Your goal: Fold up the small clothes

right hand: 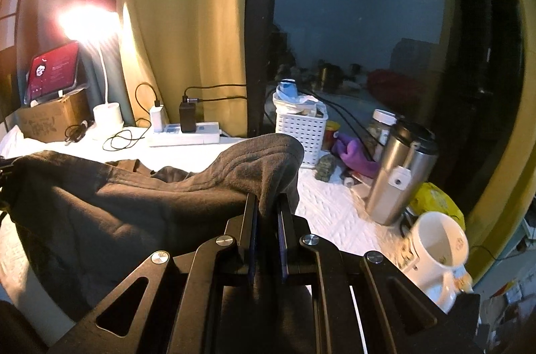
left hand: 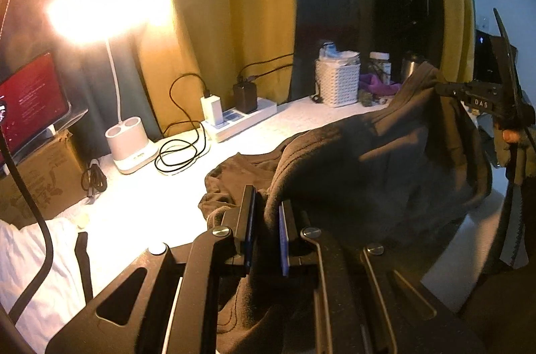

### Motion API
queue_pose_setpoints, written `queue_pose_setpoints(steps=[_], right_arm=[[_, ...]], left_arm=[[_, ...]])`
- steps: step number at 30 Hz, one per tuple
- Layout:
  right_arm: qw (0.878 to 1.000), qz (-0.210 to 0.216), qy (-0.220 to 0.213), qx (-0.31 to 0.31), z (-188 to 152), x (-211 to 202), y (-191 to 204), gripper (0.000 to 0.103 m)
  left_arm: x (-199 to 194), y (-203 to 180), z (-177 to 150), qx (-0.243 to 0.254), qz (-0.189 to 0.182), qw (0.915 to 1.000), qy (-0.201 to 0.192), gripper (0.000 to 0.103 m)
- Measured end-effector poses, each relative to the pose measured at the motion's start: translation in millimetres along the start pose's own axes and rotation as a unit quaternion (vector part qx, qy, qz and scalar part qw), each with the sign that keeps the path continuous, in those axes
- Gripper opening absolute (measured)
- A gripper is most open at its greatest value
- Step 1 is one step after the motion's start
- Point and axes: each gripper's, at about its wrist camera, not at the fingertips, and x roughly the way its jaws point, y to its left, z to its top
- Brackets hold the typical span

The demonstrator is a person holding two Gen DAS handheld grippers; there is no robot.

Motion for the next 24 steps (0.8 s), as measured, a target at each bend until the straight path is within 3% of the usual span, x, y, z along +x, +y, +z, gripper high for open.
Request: queue_pose_setpoints(steps=[10,16,20,24], right_arm=[[1.0,0.006,0.027,-0.009,21,63,5,0.01],[0.999,0.012,0.048,-0.01,26,104,6,0.01],[0.998,0.014,0.065,-0.011,24,132,8,0.01],[0.997,0.017,0.079,-0.01,20,149,8,0.01]], left_arm=[[51,20,11,0.004,-0.018,0.9985,0.051,0.011],[80,47,15,-0.009,0.001,0.9977,0.067,0.011],[102,69,8,-0.032,0.01,0.9947,0.097,0.011],[110,74,-9,-0.036,-0.022,0.988,0.148,0.013]])
